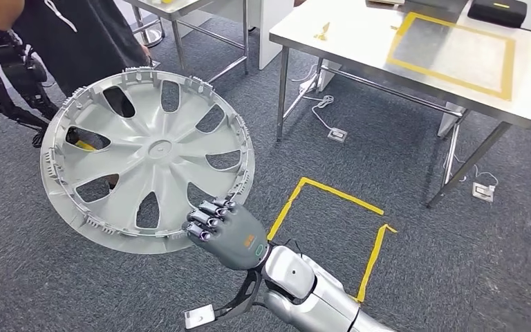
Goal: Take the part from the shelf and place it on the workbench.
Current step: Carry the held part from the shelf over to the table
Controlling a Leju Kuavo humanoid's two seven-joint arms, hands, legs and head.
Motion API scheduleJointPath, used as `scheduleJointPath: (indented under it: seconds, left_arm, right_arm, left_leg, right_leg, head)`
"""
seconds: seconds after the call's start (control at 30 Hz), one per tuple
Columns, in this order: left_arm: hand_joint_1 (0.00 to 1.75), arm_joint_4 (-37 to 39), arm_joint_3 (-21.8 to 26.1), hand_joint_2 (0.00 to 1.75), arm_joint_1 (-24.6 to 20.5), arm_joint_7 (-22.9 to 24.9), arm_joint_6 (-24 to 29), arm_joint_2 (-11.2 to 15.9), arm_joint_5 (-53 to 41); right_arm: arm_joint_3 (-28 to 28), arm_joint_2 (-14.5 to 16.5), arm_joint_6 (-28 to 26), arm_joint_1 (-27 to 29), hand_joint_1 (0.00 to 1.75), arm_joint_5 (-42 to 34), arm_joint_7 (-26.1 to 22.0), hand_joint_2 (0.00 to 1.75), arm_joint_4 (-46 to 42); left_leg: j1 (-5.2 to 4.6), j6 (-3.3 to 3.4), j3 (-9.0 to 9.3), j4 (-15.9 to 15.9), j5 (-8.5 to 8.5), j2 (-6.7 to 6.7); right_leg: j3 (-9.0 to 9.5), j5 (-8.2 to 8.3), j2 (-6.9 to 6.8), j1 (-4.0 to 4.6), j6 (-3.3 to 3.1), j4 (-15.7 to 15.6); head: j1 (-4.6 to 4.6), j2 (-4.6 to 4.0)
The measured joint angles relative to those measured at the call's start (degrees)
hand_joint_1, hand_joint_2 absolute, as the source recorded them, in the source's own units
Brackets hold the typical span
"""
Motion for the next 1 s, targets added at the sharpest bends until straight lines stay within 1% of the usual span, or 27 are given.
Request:
scheduleJointPath:
  seconds: [0.03,0.07,0.13,0.17,0.2,0.23,0.27,0.3,0.33,0.37,0.4,0.43,0.47,0.5,0.53,0.57,0.6,0.67,0.7,0.73,0.8,0.83,0.87,0.9,0.93,0.97,1.0]
  left_arm:
    - [0.00,0.00,0.00,1.75,-0.02,0.13,0.00,0.00,0.03]
    - [0.00,0.00,0.01,1.75,-0.08,0.21,0.00,-0.01,0.11]
    - [0.00,-0.01,0.02,1.75,-0.23,0.21,0.00,-0.05,0.32]
    - [0.00,-0.01,0.02,1.75,-0.33,0.14,0.00,-0.06,0.43]
    - [0.00,-0.01,0.02,1.75,-0.37,0.05,0.00,-0.07,0.48]
    - [0.00,-0.01,0.02,1.75,-0.39,-0.05,0.00,-0.05,0.52]
    - [0.00,-0.01,0.02,1.75,-0.36,-0.12,-0.01,-0.03,0.56]
    - [0.00,0.00,0.02,1.75,-0.28,-0.15,-0.01,-0.01,0.57]
    - [0.00,0.00,0.03,1.75,-0.17,-0.17,-0.02,0.03,0.57]
    - [0.00,0.00,0.03,1.75,-0.05,-0.22,-0.02,0.08,0.56]
    - [0.00,0.00,0.04,1.75,0.02,-0.27,-0.02,0.13,0.53]
    - [0.00,0.00,0.04,1.75,0.06,-0.34,-0.02,0.18,0.51]
    - [0.00,0.00,0.04,1.75,0.06,-0.40,0.00,0.21,0.50]
    - [0.00,0.01,0.04,1.75,0.06,-0.43,0.01,0.23,0.50]
    - [0.00,0.03,0.04,1.75,0.04,-0.45,0.04,0.24,0.57]
    - [0.00,0.03,0.04,1.75,-0.03,-0.46,0.08,0.26,0.71]
    - [0.00,0.03,0.04,1.75,-0.11,-0.45,0.12,0.30,0.87]
    - [0.00,-0.01,0.08,1.75,-0.26,-0.34,0.32,0.38,1.32]
    - [0.00,-0.02,0.10,1.75,-0.28,-0.12,0.46,0.40,1.48]
    - [0.00,-0.02,0.13,1.75,-0.30,0.24,0.61,0.42,1.63]
    - [0.00,-0.01,0.15,1.75,-0.22,1.10,0.78,0.43,1.72]
    - [0.00,-0.01,0.17,1.75,-0.14,1.43,0.78,0.45,1.73]
    - [0.00,0.00,0.18,1.75,-0.06,1.64,0.71,0.49,1.74]
    - [0.00,0.00,0.19,1.75,-0.02,1.76,0.62,0.53,1.74]
    - [0.00,-0.01,0.20,1.75,-0.03,1.84,0.44,0.56,1.73]
    - [0.00,-0.01,0.20,1.75,-0.05,1.85,0.26,0.57,1.70]
    - [0.00,-0.01,0.20,1.75,-0.08,1.77,0.10,0.56,1.65]
  right_arm:
    - [0.00,0.00,-0.01,-0.05,1.75,0.00,-0.02,1.75,-0.12]
    - [0.00,-0.01,-0.01,-0.08,1.75,0.00,-0.02,1.75,-0.24]
    - [-0.01,-0.05,-0.03,-0.13,1.75,0.00,0.00,1.75,-0.37]
    - [-0.01,-0.09,-0.06,-0.14,1.75,-0.02,0.02,1.75,-0.43]
    - [-0.02,-0.11,-0.07,-0.19,1.75,-0.04,0.04,1.75,-0.49]
    - [-0.02,-0.11,-0.09,-0.25,1.75,-0.07,0.05,1.75,-0.56]
    - [-0.01,-0.12,-0.12,-0.30,1.75,-0.10,0.07,1.75,-0.61]
    - [-0.01,-0.11,-0.13,-0.32,1.75,-0.10,0.07,1.75,-0.62]
    - [0.00,-0.11,-0.15,-0.31,1.75,-0.10,0.07,1.75,-0.64]
    - [0.00,-0.12,-0.17,-0.27,1.75,-0.09,0.07,1.75,-0.65]
    - [-0.01,-0.12,-0.17,-0.25,1.75,-0.09,0.06,1.75,-0.66]
    - [-0.01,-0.12,-0.16,-0.23,1.75,-0.10,0.07,1.75,-0.67]
    - [-0.01,-0.11,-0.16,-0.23,1.75,-0.11,0.07,1.75,-0.71]
    - [-0.01,-0.11,-0.16,-0.25,1.75,-0.15,0.06,1.75,-0.74]
    - [0.00,-0.10,-0.15,-0.28,1.75,-0.23,0.05,1.75,-0.77]
    - [0.00,-0.07,-0.14,-0.33,1.75,-0.35,0.03,1.75,-0.79]
    - [0.00,-0.03,-0.12,-0.37,1.75,-0.48,0.01,1.75,-0.79]
    - [0.00,0.03,-0.09,-0.46,1.75,-0.69,-0.09,1.75,-0.79]
    - [0.00,0.05,-0.10,-0.58,1.75,-0.82,-0.20,1.75,-0.78]
    - [0.03,0.10,-0.10,-0.86,1.75,-0.95,-0.39,1.75,-0.74]
    - [0.14,0.35,-0.09,-1.74,1.75,-1.20,-0.80,1.75,-0.51]
    - [0.22,0.50,-0.09,-2.22,1.75,-1.28,-0.92,1.75,-0.29]
    - [0.28,0.62,-0.09,-2.58,1.75,-1.40,-0.96,1.75,-0.05]
    - [0.32,0.69,-0.10,-2.85,1.75,-1.53,-0.95,1.75,0.22]
    - [0.33,0.72,-0.12,-3.08,1.75,-1.66,-0.88,1.75,0.49]
    - [0.33,0.75,-0.14,-3.26,1.75,-1.80,-0.77,1.75,0.71]
    - [0.33,0.79,-0.18,-3.41,1.75,-1.89,-0.62,1.75,0.86]
  left_leg:
    - [-0.07,-0.24,0.09,-0.02,-0.07,0.40]
    - [-0.11,-0.54,0.19,-0.06,-0.13,0.82]
    - [-0.07,-1.20,0.48,-0.28,-0.17,1.52]
    - [0.00,-1.53,0.56,-0.16,-0.38,1.08]
    - [0.03,-1.78,0.39,0.44,-0.92,0.08]
    - [0.06,-2.00,-0.25,2.03,-2.00,-1.30]
    - [0.13,-2.13,-1.63,4.97,-3.62,-2.77]
    - [0.15,-2.23,-3.35,8.56,-5.32,-3.56]
    - [0.18,-2.33,-5.14,12.13,-6.62,-3.97]
    - [0.21,-2.42,-6.43,14.47,-7.01,-4.11]
    - [0.27,-2.50,-6.70,14.57,-6.15,-4.19]
    - [0.38,-2.57,-5.95,12.55,-4.32,-4.39]
    - [0.59,-2.69,-4.40,8.95,-2.09,-5.00]
    - [0.83,-2.84,-2.82,5.41,-0.62,-6.38]
    - [1.02,-2.78,-1.65,2.69,0.28,-7.62]
    - [1.10,-2.58,-1.02,1.23,0.46,-8.53]
    - [1.01,-2.21,-0.90,0.94,0.18,-8.95]
    - [0.79,-1.20,-0.84,0.74,0.50,-7.81]
    - [0.77,-0.77,-0.81,0.59,0.67,-7.25]
    - [0.78,-0.40,-0.81,0.42,0.84,-6.56]
    - [0.62,0.07,-0.85,0.27,0.93,-5.08]
    - [0.49,0.21,-0.89,0.27,0.90,-4.24]
    - [0.38,0.31,-0.91,0.28,0.86,-3.46]
    - [0.31,0.37,-0.90,0.29,0.81,-2.72]
    - [0.24,0.41,-0.86,0.29,0.76,-2.00]
    - [0.19,0.41,-0.77,0.29,0.71,-1.36]
    - [0.15,0.36,-0.65,0.28,0.64,-0.77]
  right_leg:
    - [1.27,0.45,-0.82,0.29,-0.36,-2.34]
    - [1.70,0.42,-1.14,0.56,-0.72,-3.34]
    - [1.71,0.66,-0.03,0.66,-1.34,-3.56]
    - [1.89,0.84,0.51,0.50,-1.65,-3.87]
    - [2.12,1.08,0.99,0.26,-1.98,-4.19]
    - [2.37,1.29,1.45,0.00,-2.28,-4.49]
    - [2.44,1.38,1.97,-0.10,-2.43,-4.57]
    - [2.43,1.41,2.56,-0.13,-2.57,-4.55]
    - [2.43,1.41,3.27,-0.14,-2.60,-4.52]
    - [2.43,1.41,4.07,-0.18,-2.58,-4.45]
    - [2.43,1.38,4.89,-0.25,-2.54,-4.34]
    - [2.43,1.32,5.76,-0.37,-2.43,-4.16]
    - [2.40,1.20,6.57,-0.53,-2.22,-3.89]
    - [2.28,1.04,7.31,-0.63,-1.91,-3.56]
    - [2.03,0.92,8.01,-0.69,-1.50,-3.19]
    - [1.74,0.88,8.57,-0.72,-1.06,-2.95]
    - [1.45,0.98,9.13,-0.77,-0.60,-2.89]
    - [1.06,1.34,9.99,-1.03,0.20,-3.12]
    - [0.81,1.21,9.32,-1.04,0.46,-2.85]
    - [0.15,0.43,7.90,-0.95,0.65,-1.59]
    - [-2.58,-2.71,4.36,-0.70,0.84,4.23]
    - [-4.39,-4.45,3.46,-0.68,0.91,8.09]
    - [-5.76,-5.48,3.13,-0.69,0.91,11.12]
    - [-6.26,-5.54,3.00,-0.68,0.83,12.38]
    - [-5.71,-4.68,2.85,-0.61,0.64,11.58]
    - [-3.96,-3.06,2.40,-0.47,0.34,8.50]
    - [-1.63,-1.48,1.08,-0.13,-0.10,4.27]
  head:
    - [-0.01,0.00]
    - [-0.02,0.00]
    - [-0.01,0.01]
    - [-0.03,0.01]
    - [-0.07,0.00]
    - [-0.18,0.00]
    - [-0.27,0.00]
    - [-0.36,-0.01]
    - [-0.41,0.00]
    - [-0.42,0.01]
    - [-0.43,0.01]
    - [-0.44,0.00]
    - [-0.45,0.00]
    - [-0.50,-0.01]
    - [-0.63,-0.01]
    - [-0.67,0.00]
    - [-0.72,0.00]
    - [-0.67,0.00]
    - [-0.63,0.00]
    - [-0.50,0.00]
    - [-0.21,0.00]
    - [-0.12,0.00]
    - [-0.11,-0.01]
    - [-0.10,0.00]
    - [-0.09,0.00]
    - [-0.09,0.00]
    - [-0.09,0.01]
